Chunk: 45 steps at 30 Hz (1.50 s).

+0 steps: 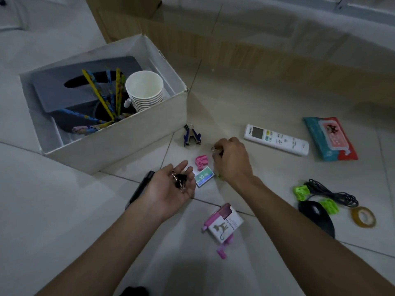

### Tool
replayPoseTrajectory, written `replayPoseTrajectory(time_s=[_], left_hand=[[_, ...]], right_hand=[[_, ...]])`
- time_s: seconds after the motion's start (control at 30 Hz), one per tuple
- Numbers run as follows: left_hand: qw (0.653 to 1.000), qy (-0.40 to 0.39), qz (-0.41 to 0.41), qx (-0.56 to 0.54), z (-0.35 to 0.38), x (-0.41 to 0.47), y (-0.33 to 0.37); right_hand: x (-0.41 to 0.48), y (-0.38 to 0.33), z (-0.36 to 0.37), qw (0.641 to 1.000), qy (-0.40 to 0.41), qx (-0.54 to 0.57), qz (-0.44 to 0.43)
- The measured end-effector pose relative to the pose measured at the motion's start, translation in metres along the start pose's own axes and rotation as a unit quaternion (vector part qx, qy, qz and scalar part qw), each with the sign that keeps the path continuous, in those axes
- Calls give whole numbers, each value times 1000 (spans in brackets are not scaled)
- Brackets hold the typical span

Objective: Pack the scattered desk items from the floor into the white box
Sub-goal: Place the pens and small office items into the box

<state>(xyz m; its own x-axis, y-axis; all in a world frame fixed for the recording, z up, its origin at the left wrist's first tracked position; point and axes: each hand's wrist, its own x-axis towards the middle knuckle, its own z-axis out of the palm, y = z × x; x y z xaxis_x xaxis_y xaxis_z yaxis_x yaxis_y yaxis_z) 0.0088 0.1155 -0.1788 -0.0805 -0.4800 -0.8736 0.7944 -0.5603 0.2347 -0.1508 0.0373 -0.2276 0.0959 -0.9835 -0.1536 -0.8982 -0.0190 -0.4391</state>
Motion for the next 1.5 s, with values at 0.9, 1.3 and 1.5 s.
replayPoseTrajectory(time_s=[0.9,1.3,1.5], left_hand=[[999,-19,-22,-16,5,5,21],[995,-87,30,29,3,-25,35],[906,-42,336,255,4,-102,118]], right_hand=[[63,-66,-14,962,47,265,51],[-40,-93,-41,942,23,297,-156],[-1,-143,-49,955,63,150,-247]])
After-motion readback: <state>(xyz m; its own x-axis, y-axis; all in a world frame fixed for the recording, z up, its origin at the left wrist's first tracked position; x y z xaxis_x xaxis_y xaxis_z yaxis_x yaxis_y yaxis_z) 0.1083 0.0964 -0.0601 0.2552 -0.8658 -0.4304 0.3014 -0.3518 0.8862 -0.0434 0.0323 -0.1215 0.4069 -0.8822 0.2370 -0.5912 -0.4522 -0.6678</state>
